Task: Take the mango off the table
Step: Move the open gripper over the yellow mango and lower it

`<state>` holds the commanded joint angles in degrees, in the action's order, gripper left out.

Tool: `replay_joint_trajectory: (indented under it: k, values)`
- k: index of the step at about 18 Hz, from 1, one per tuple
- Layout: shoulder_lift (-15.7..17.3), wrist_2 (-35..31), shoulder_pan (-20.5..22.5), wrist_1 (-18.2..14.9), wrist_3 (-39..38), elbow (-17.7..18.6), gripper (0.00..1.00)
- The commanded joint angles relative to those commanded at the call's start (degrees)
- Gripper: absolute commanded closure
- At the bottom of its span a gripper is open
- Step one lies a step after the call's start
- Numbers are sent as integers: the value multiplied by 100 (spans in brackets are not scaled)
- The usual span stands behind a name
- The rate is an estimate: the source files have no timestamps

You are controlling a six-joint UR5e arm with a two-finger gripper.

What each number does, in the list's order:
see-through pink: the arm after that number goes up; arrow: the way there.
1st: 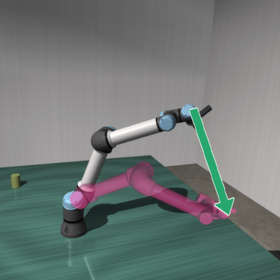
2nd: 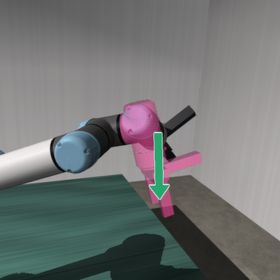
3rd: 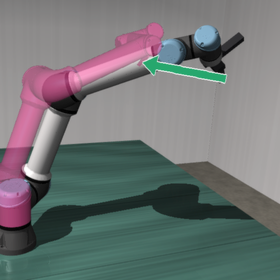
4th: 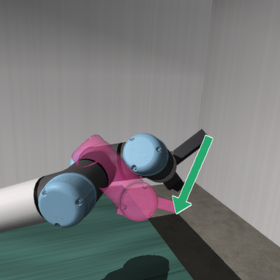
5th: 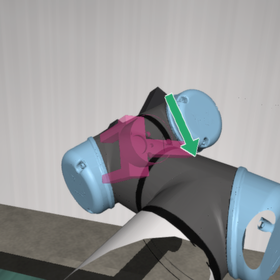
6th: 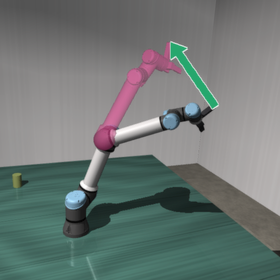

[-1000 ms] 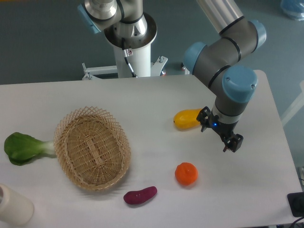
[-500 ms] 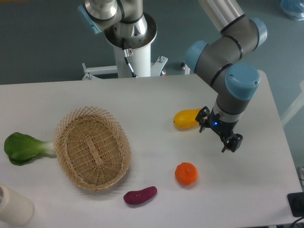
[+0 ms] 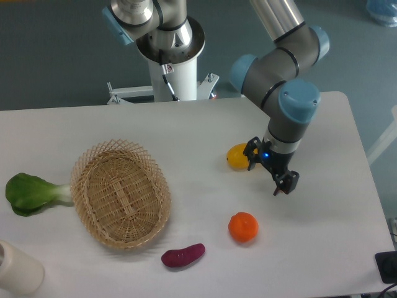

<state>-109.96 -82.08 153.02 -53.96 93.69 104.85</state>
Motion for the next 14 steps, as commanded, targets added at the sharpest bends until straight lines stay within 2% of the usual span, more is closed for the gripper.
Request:
replay_joint_trajectory:
  k: [4, 8, 14]
  values:
    - [334, -535, -61, -35, 52, 404, 0]
    - [431, -677, -123, -255, 97, 484, 0]
    - [414, -774, -158, -237, 97, 669, 0]
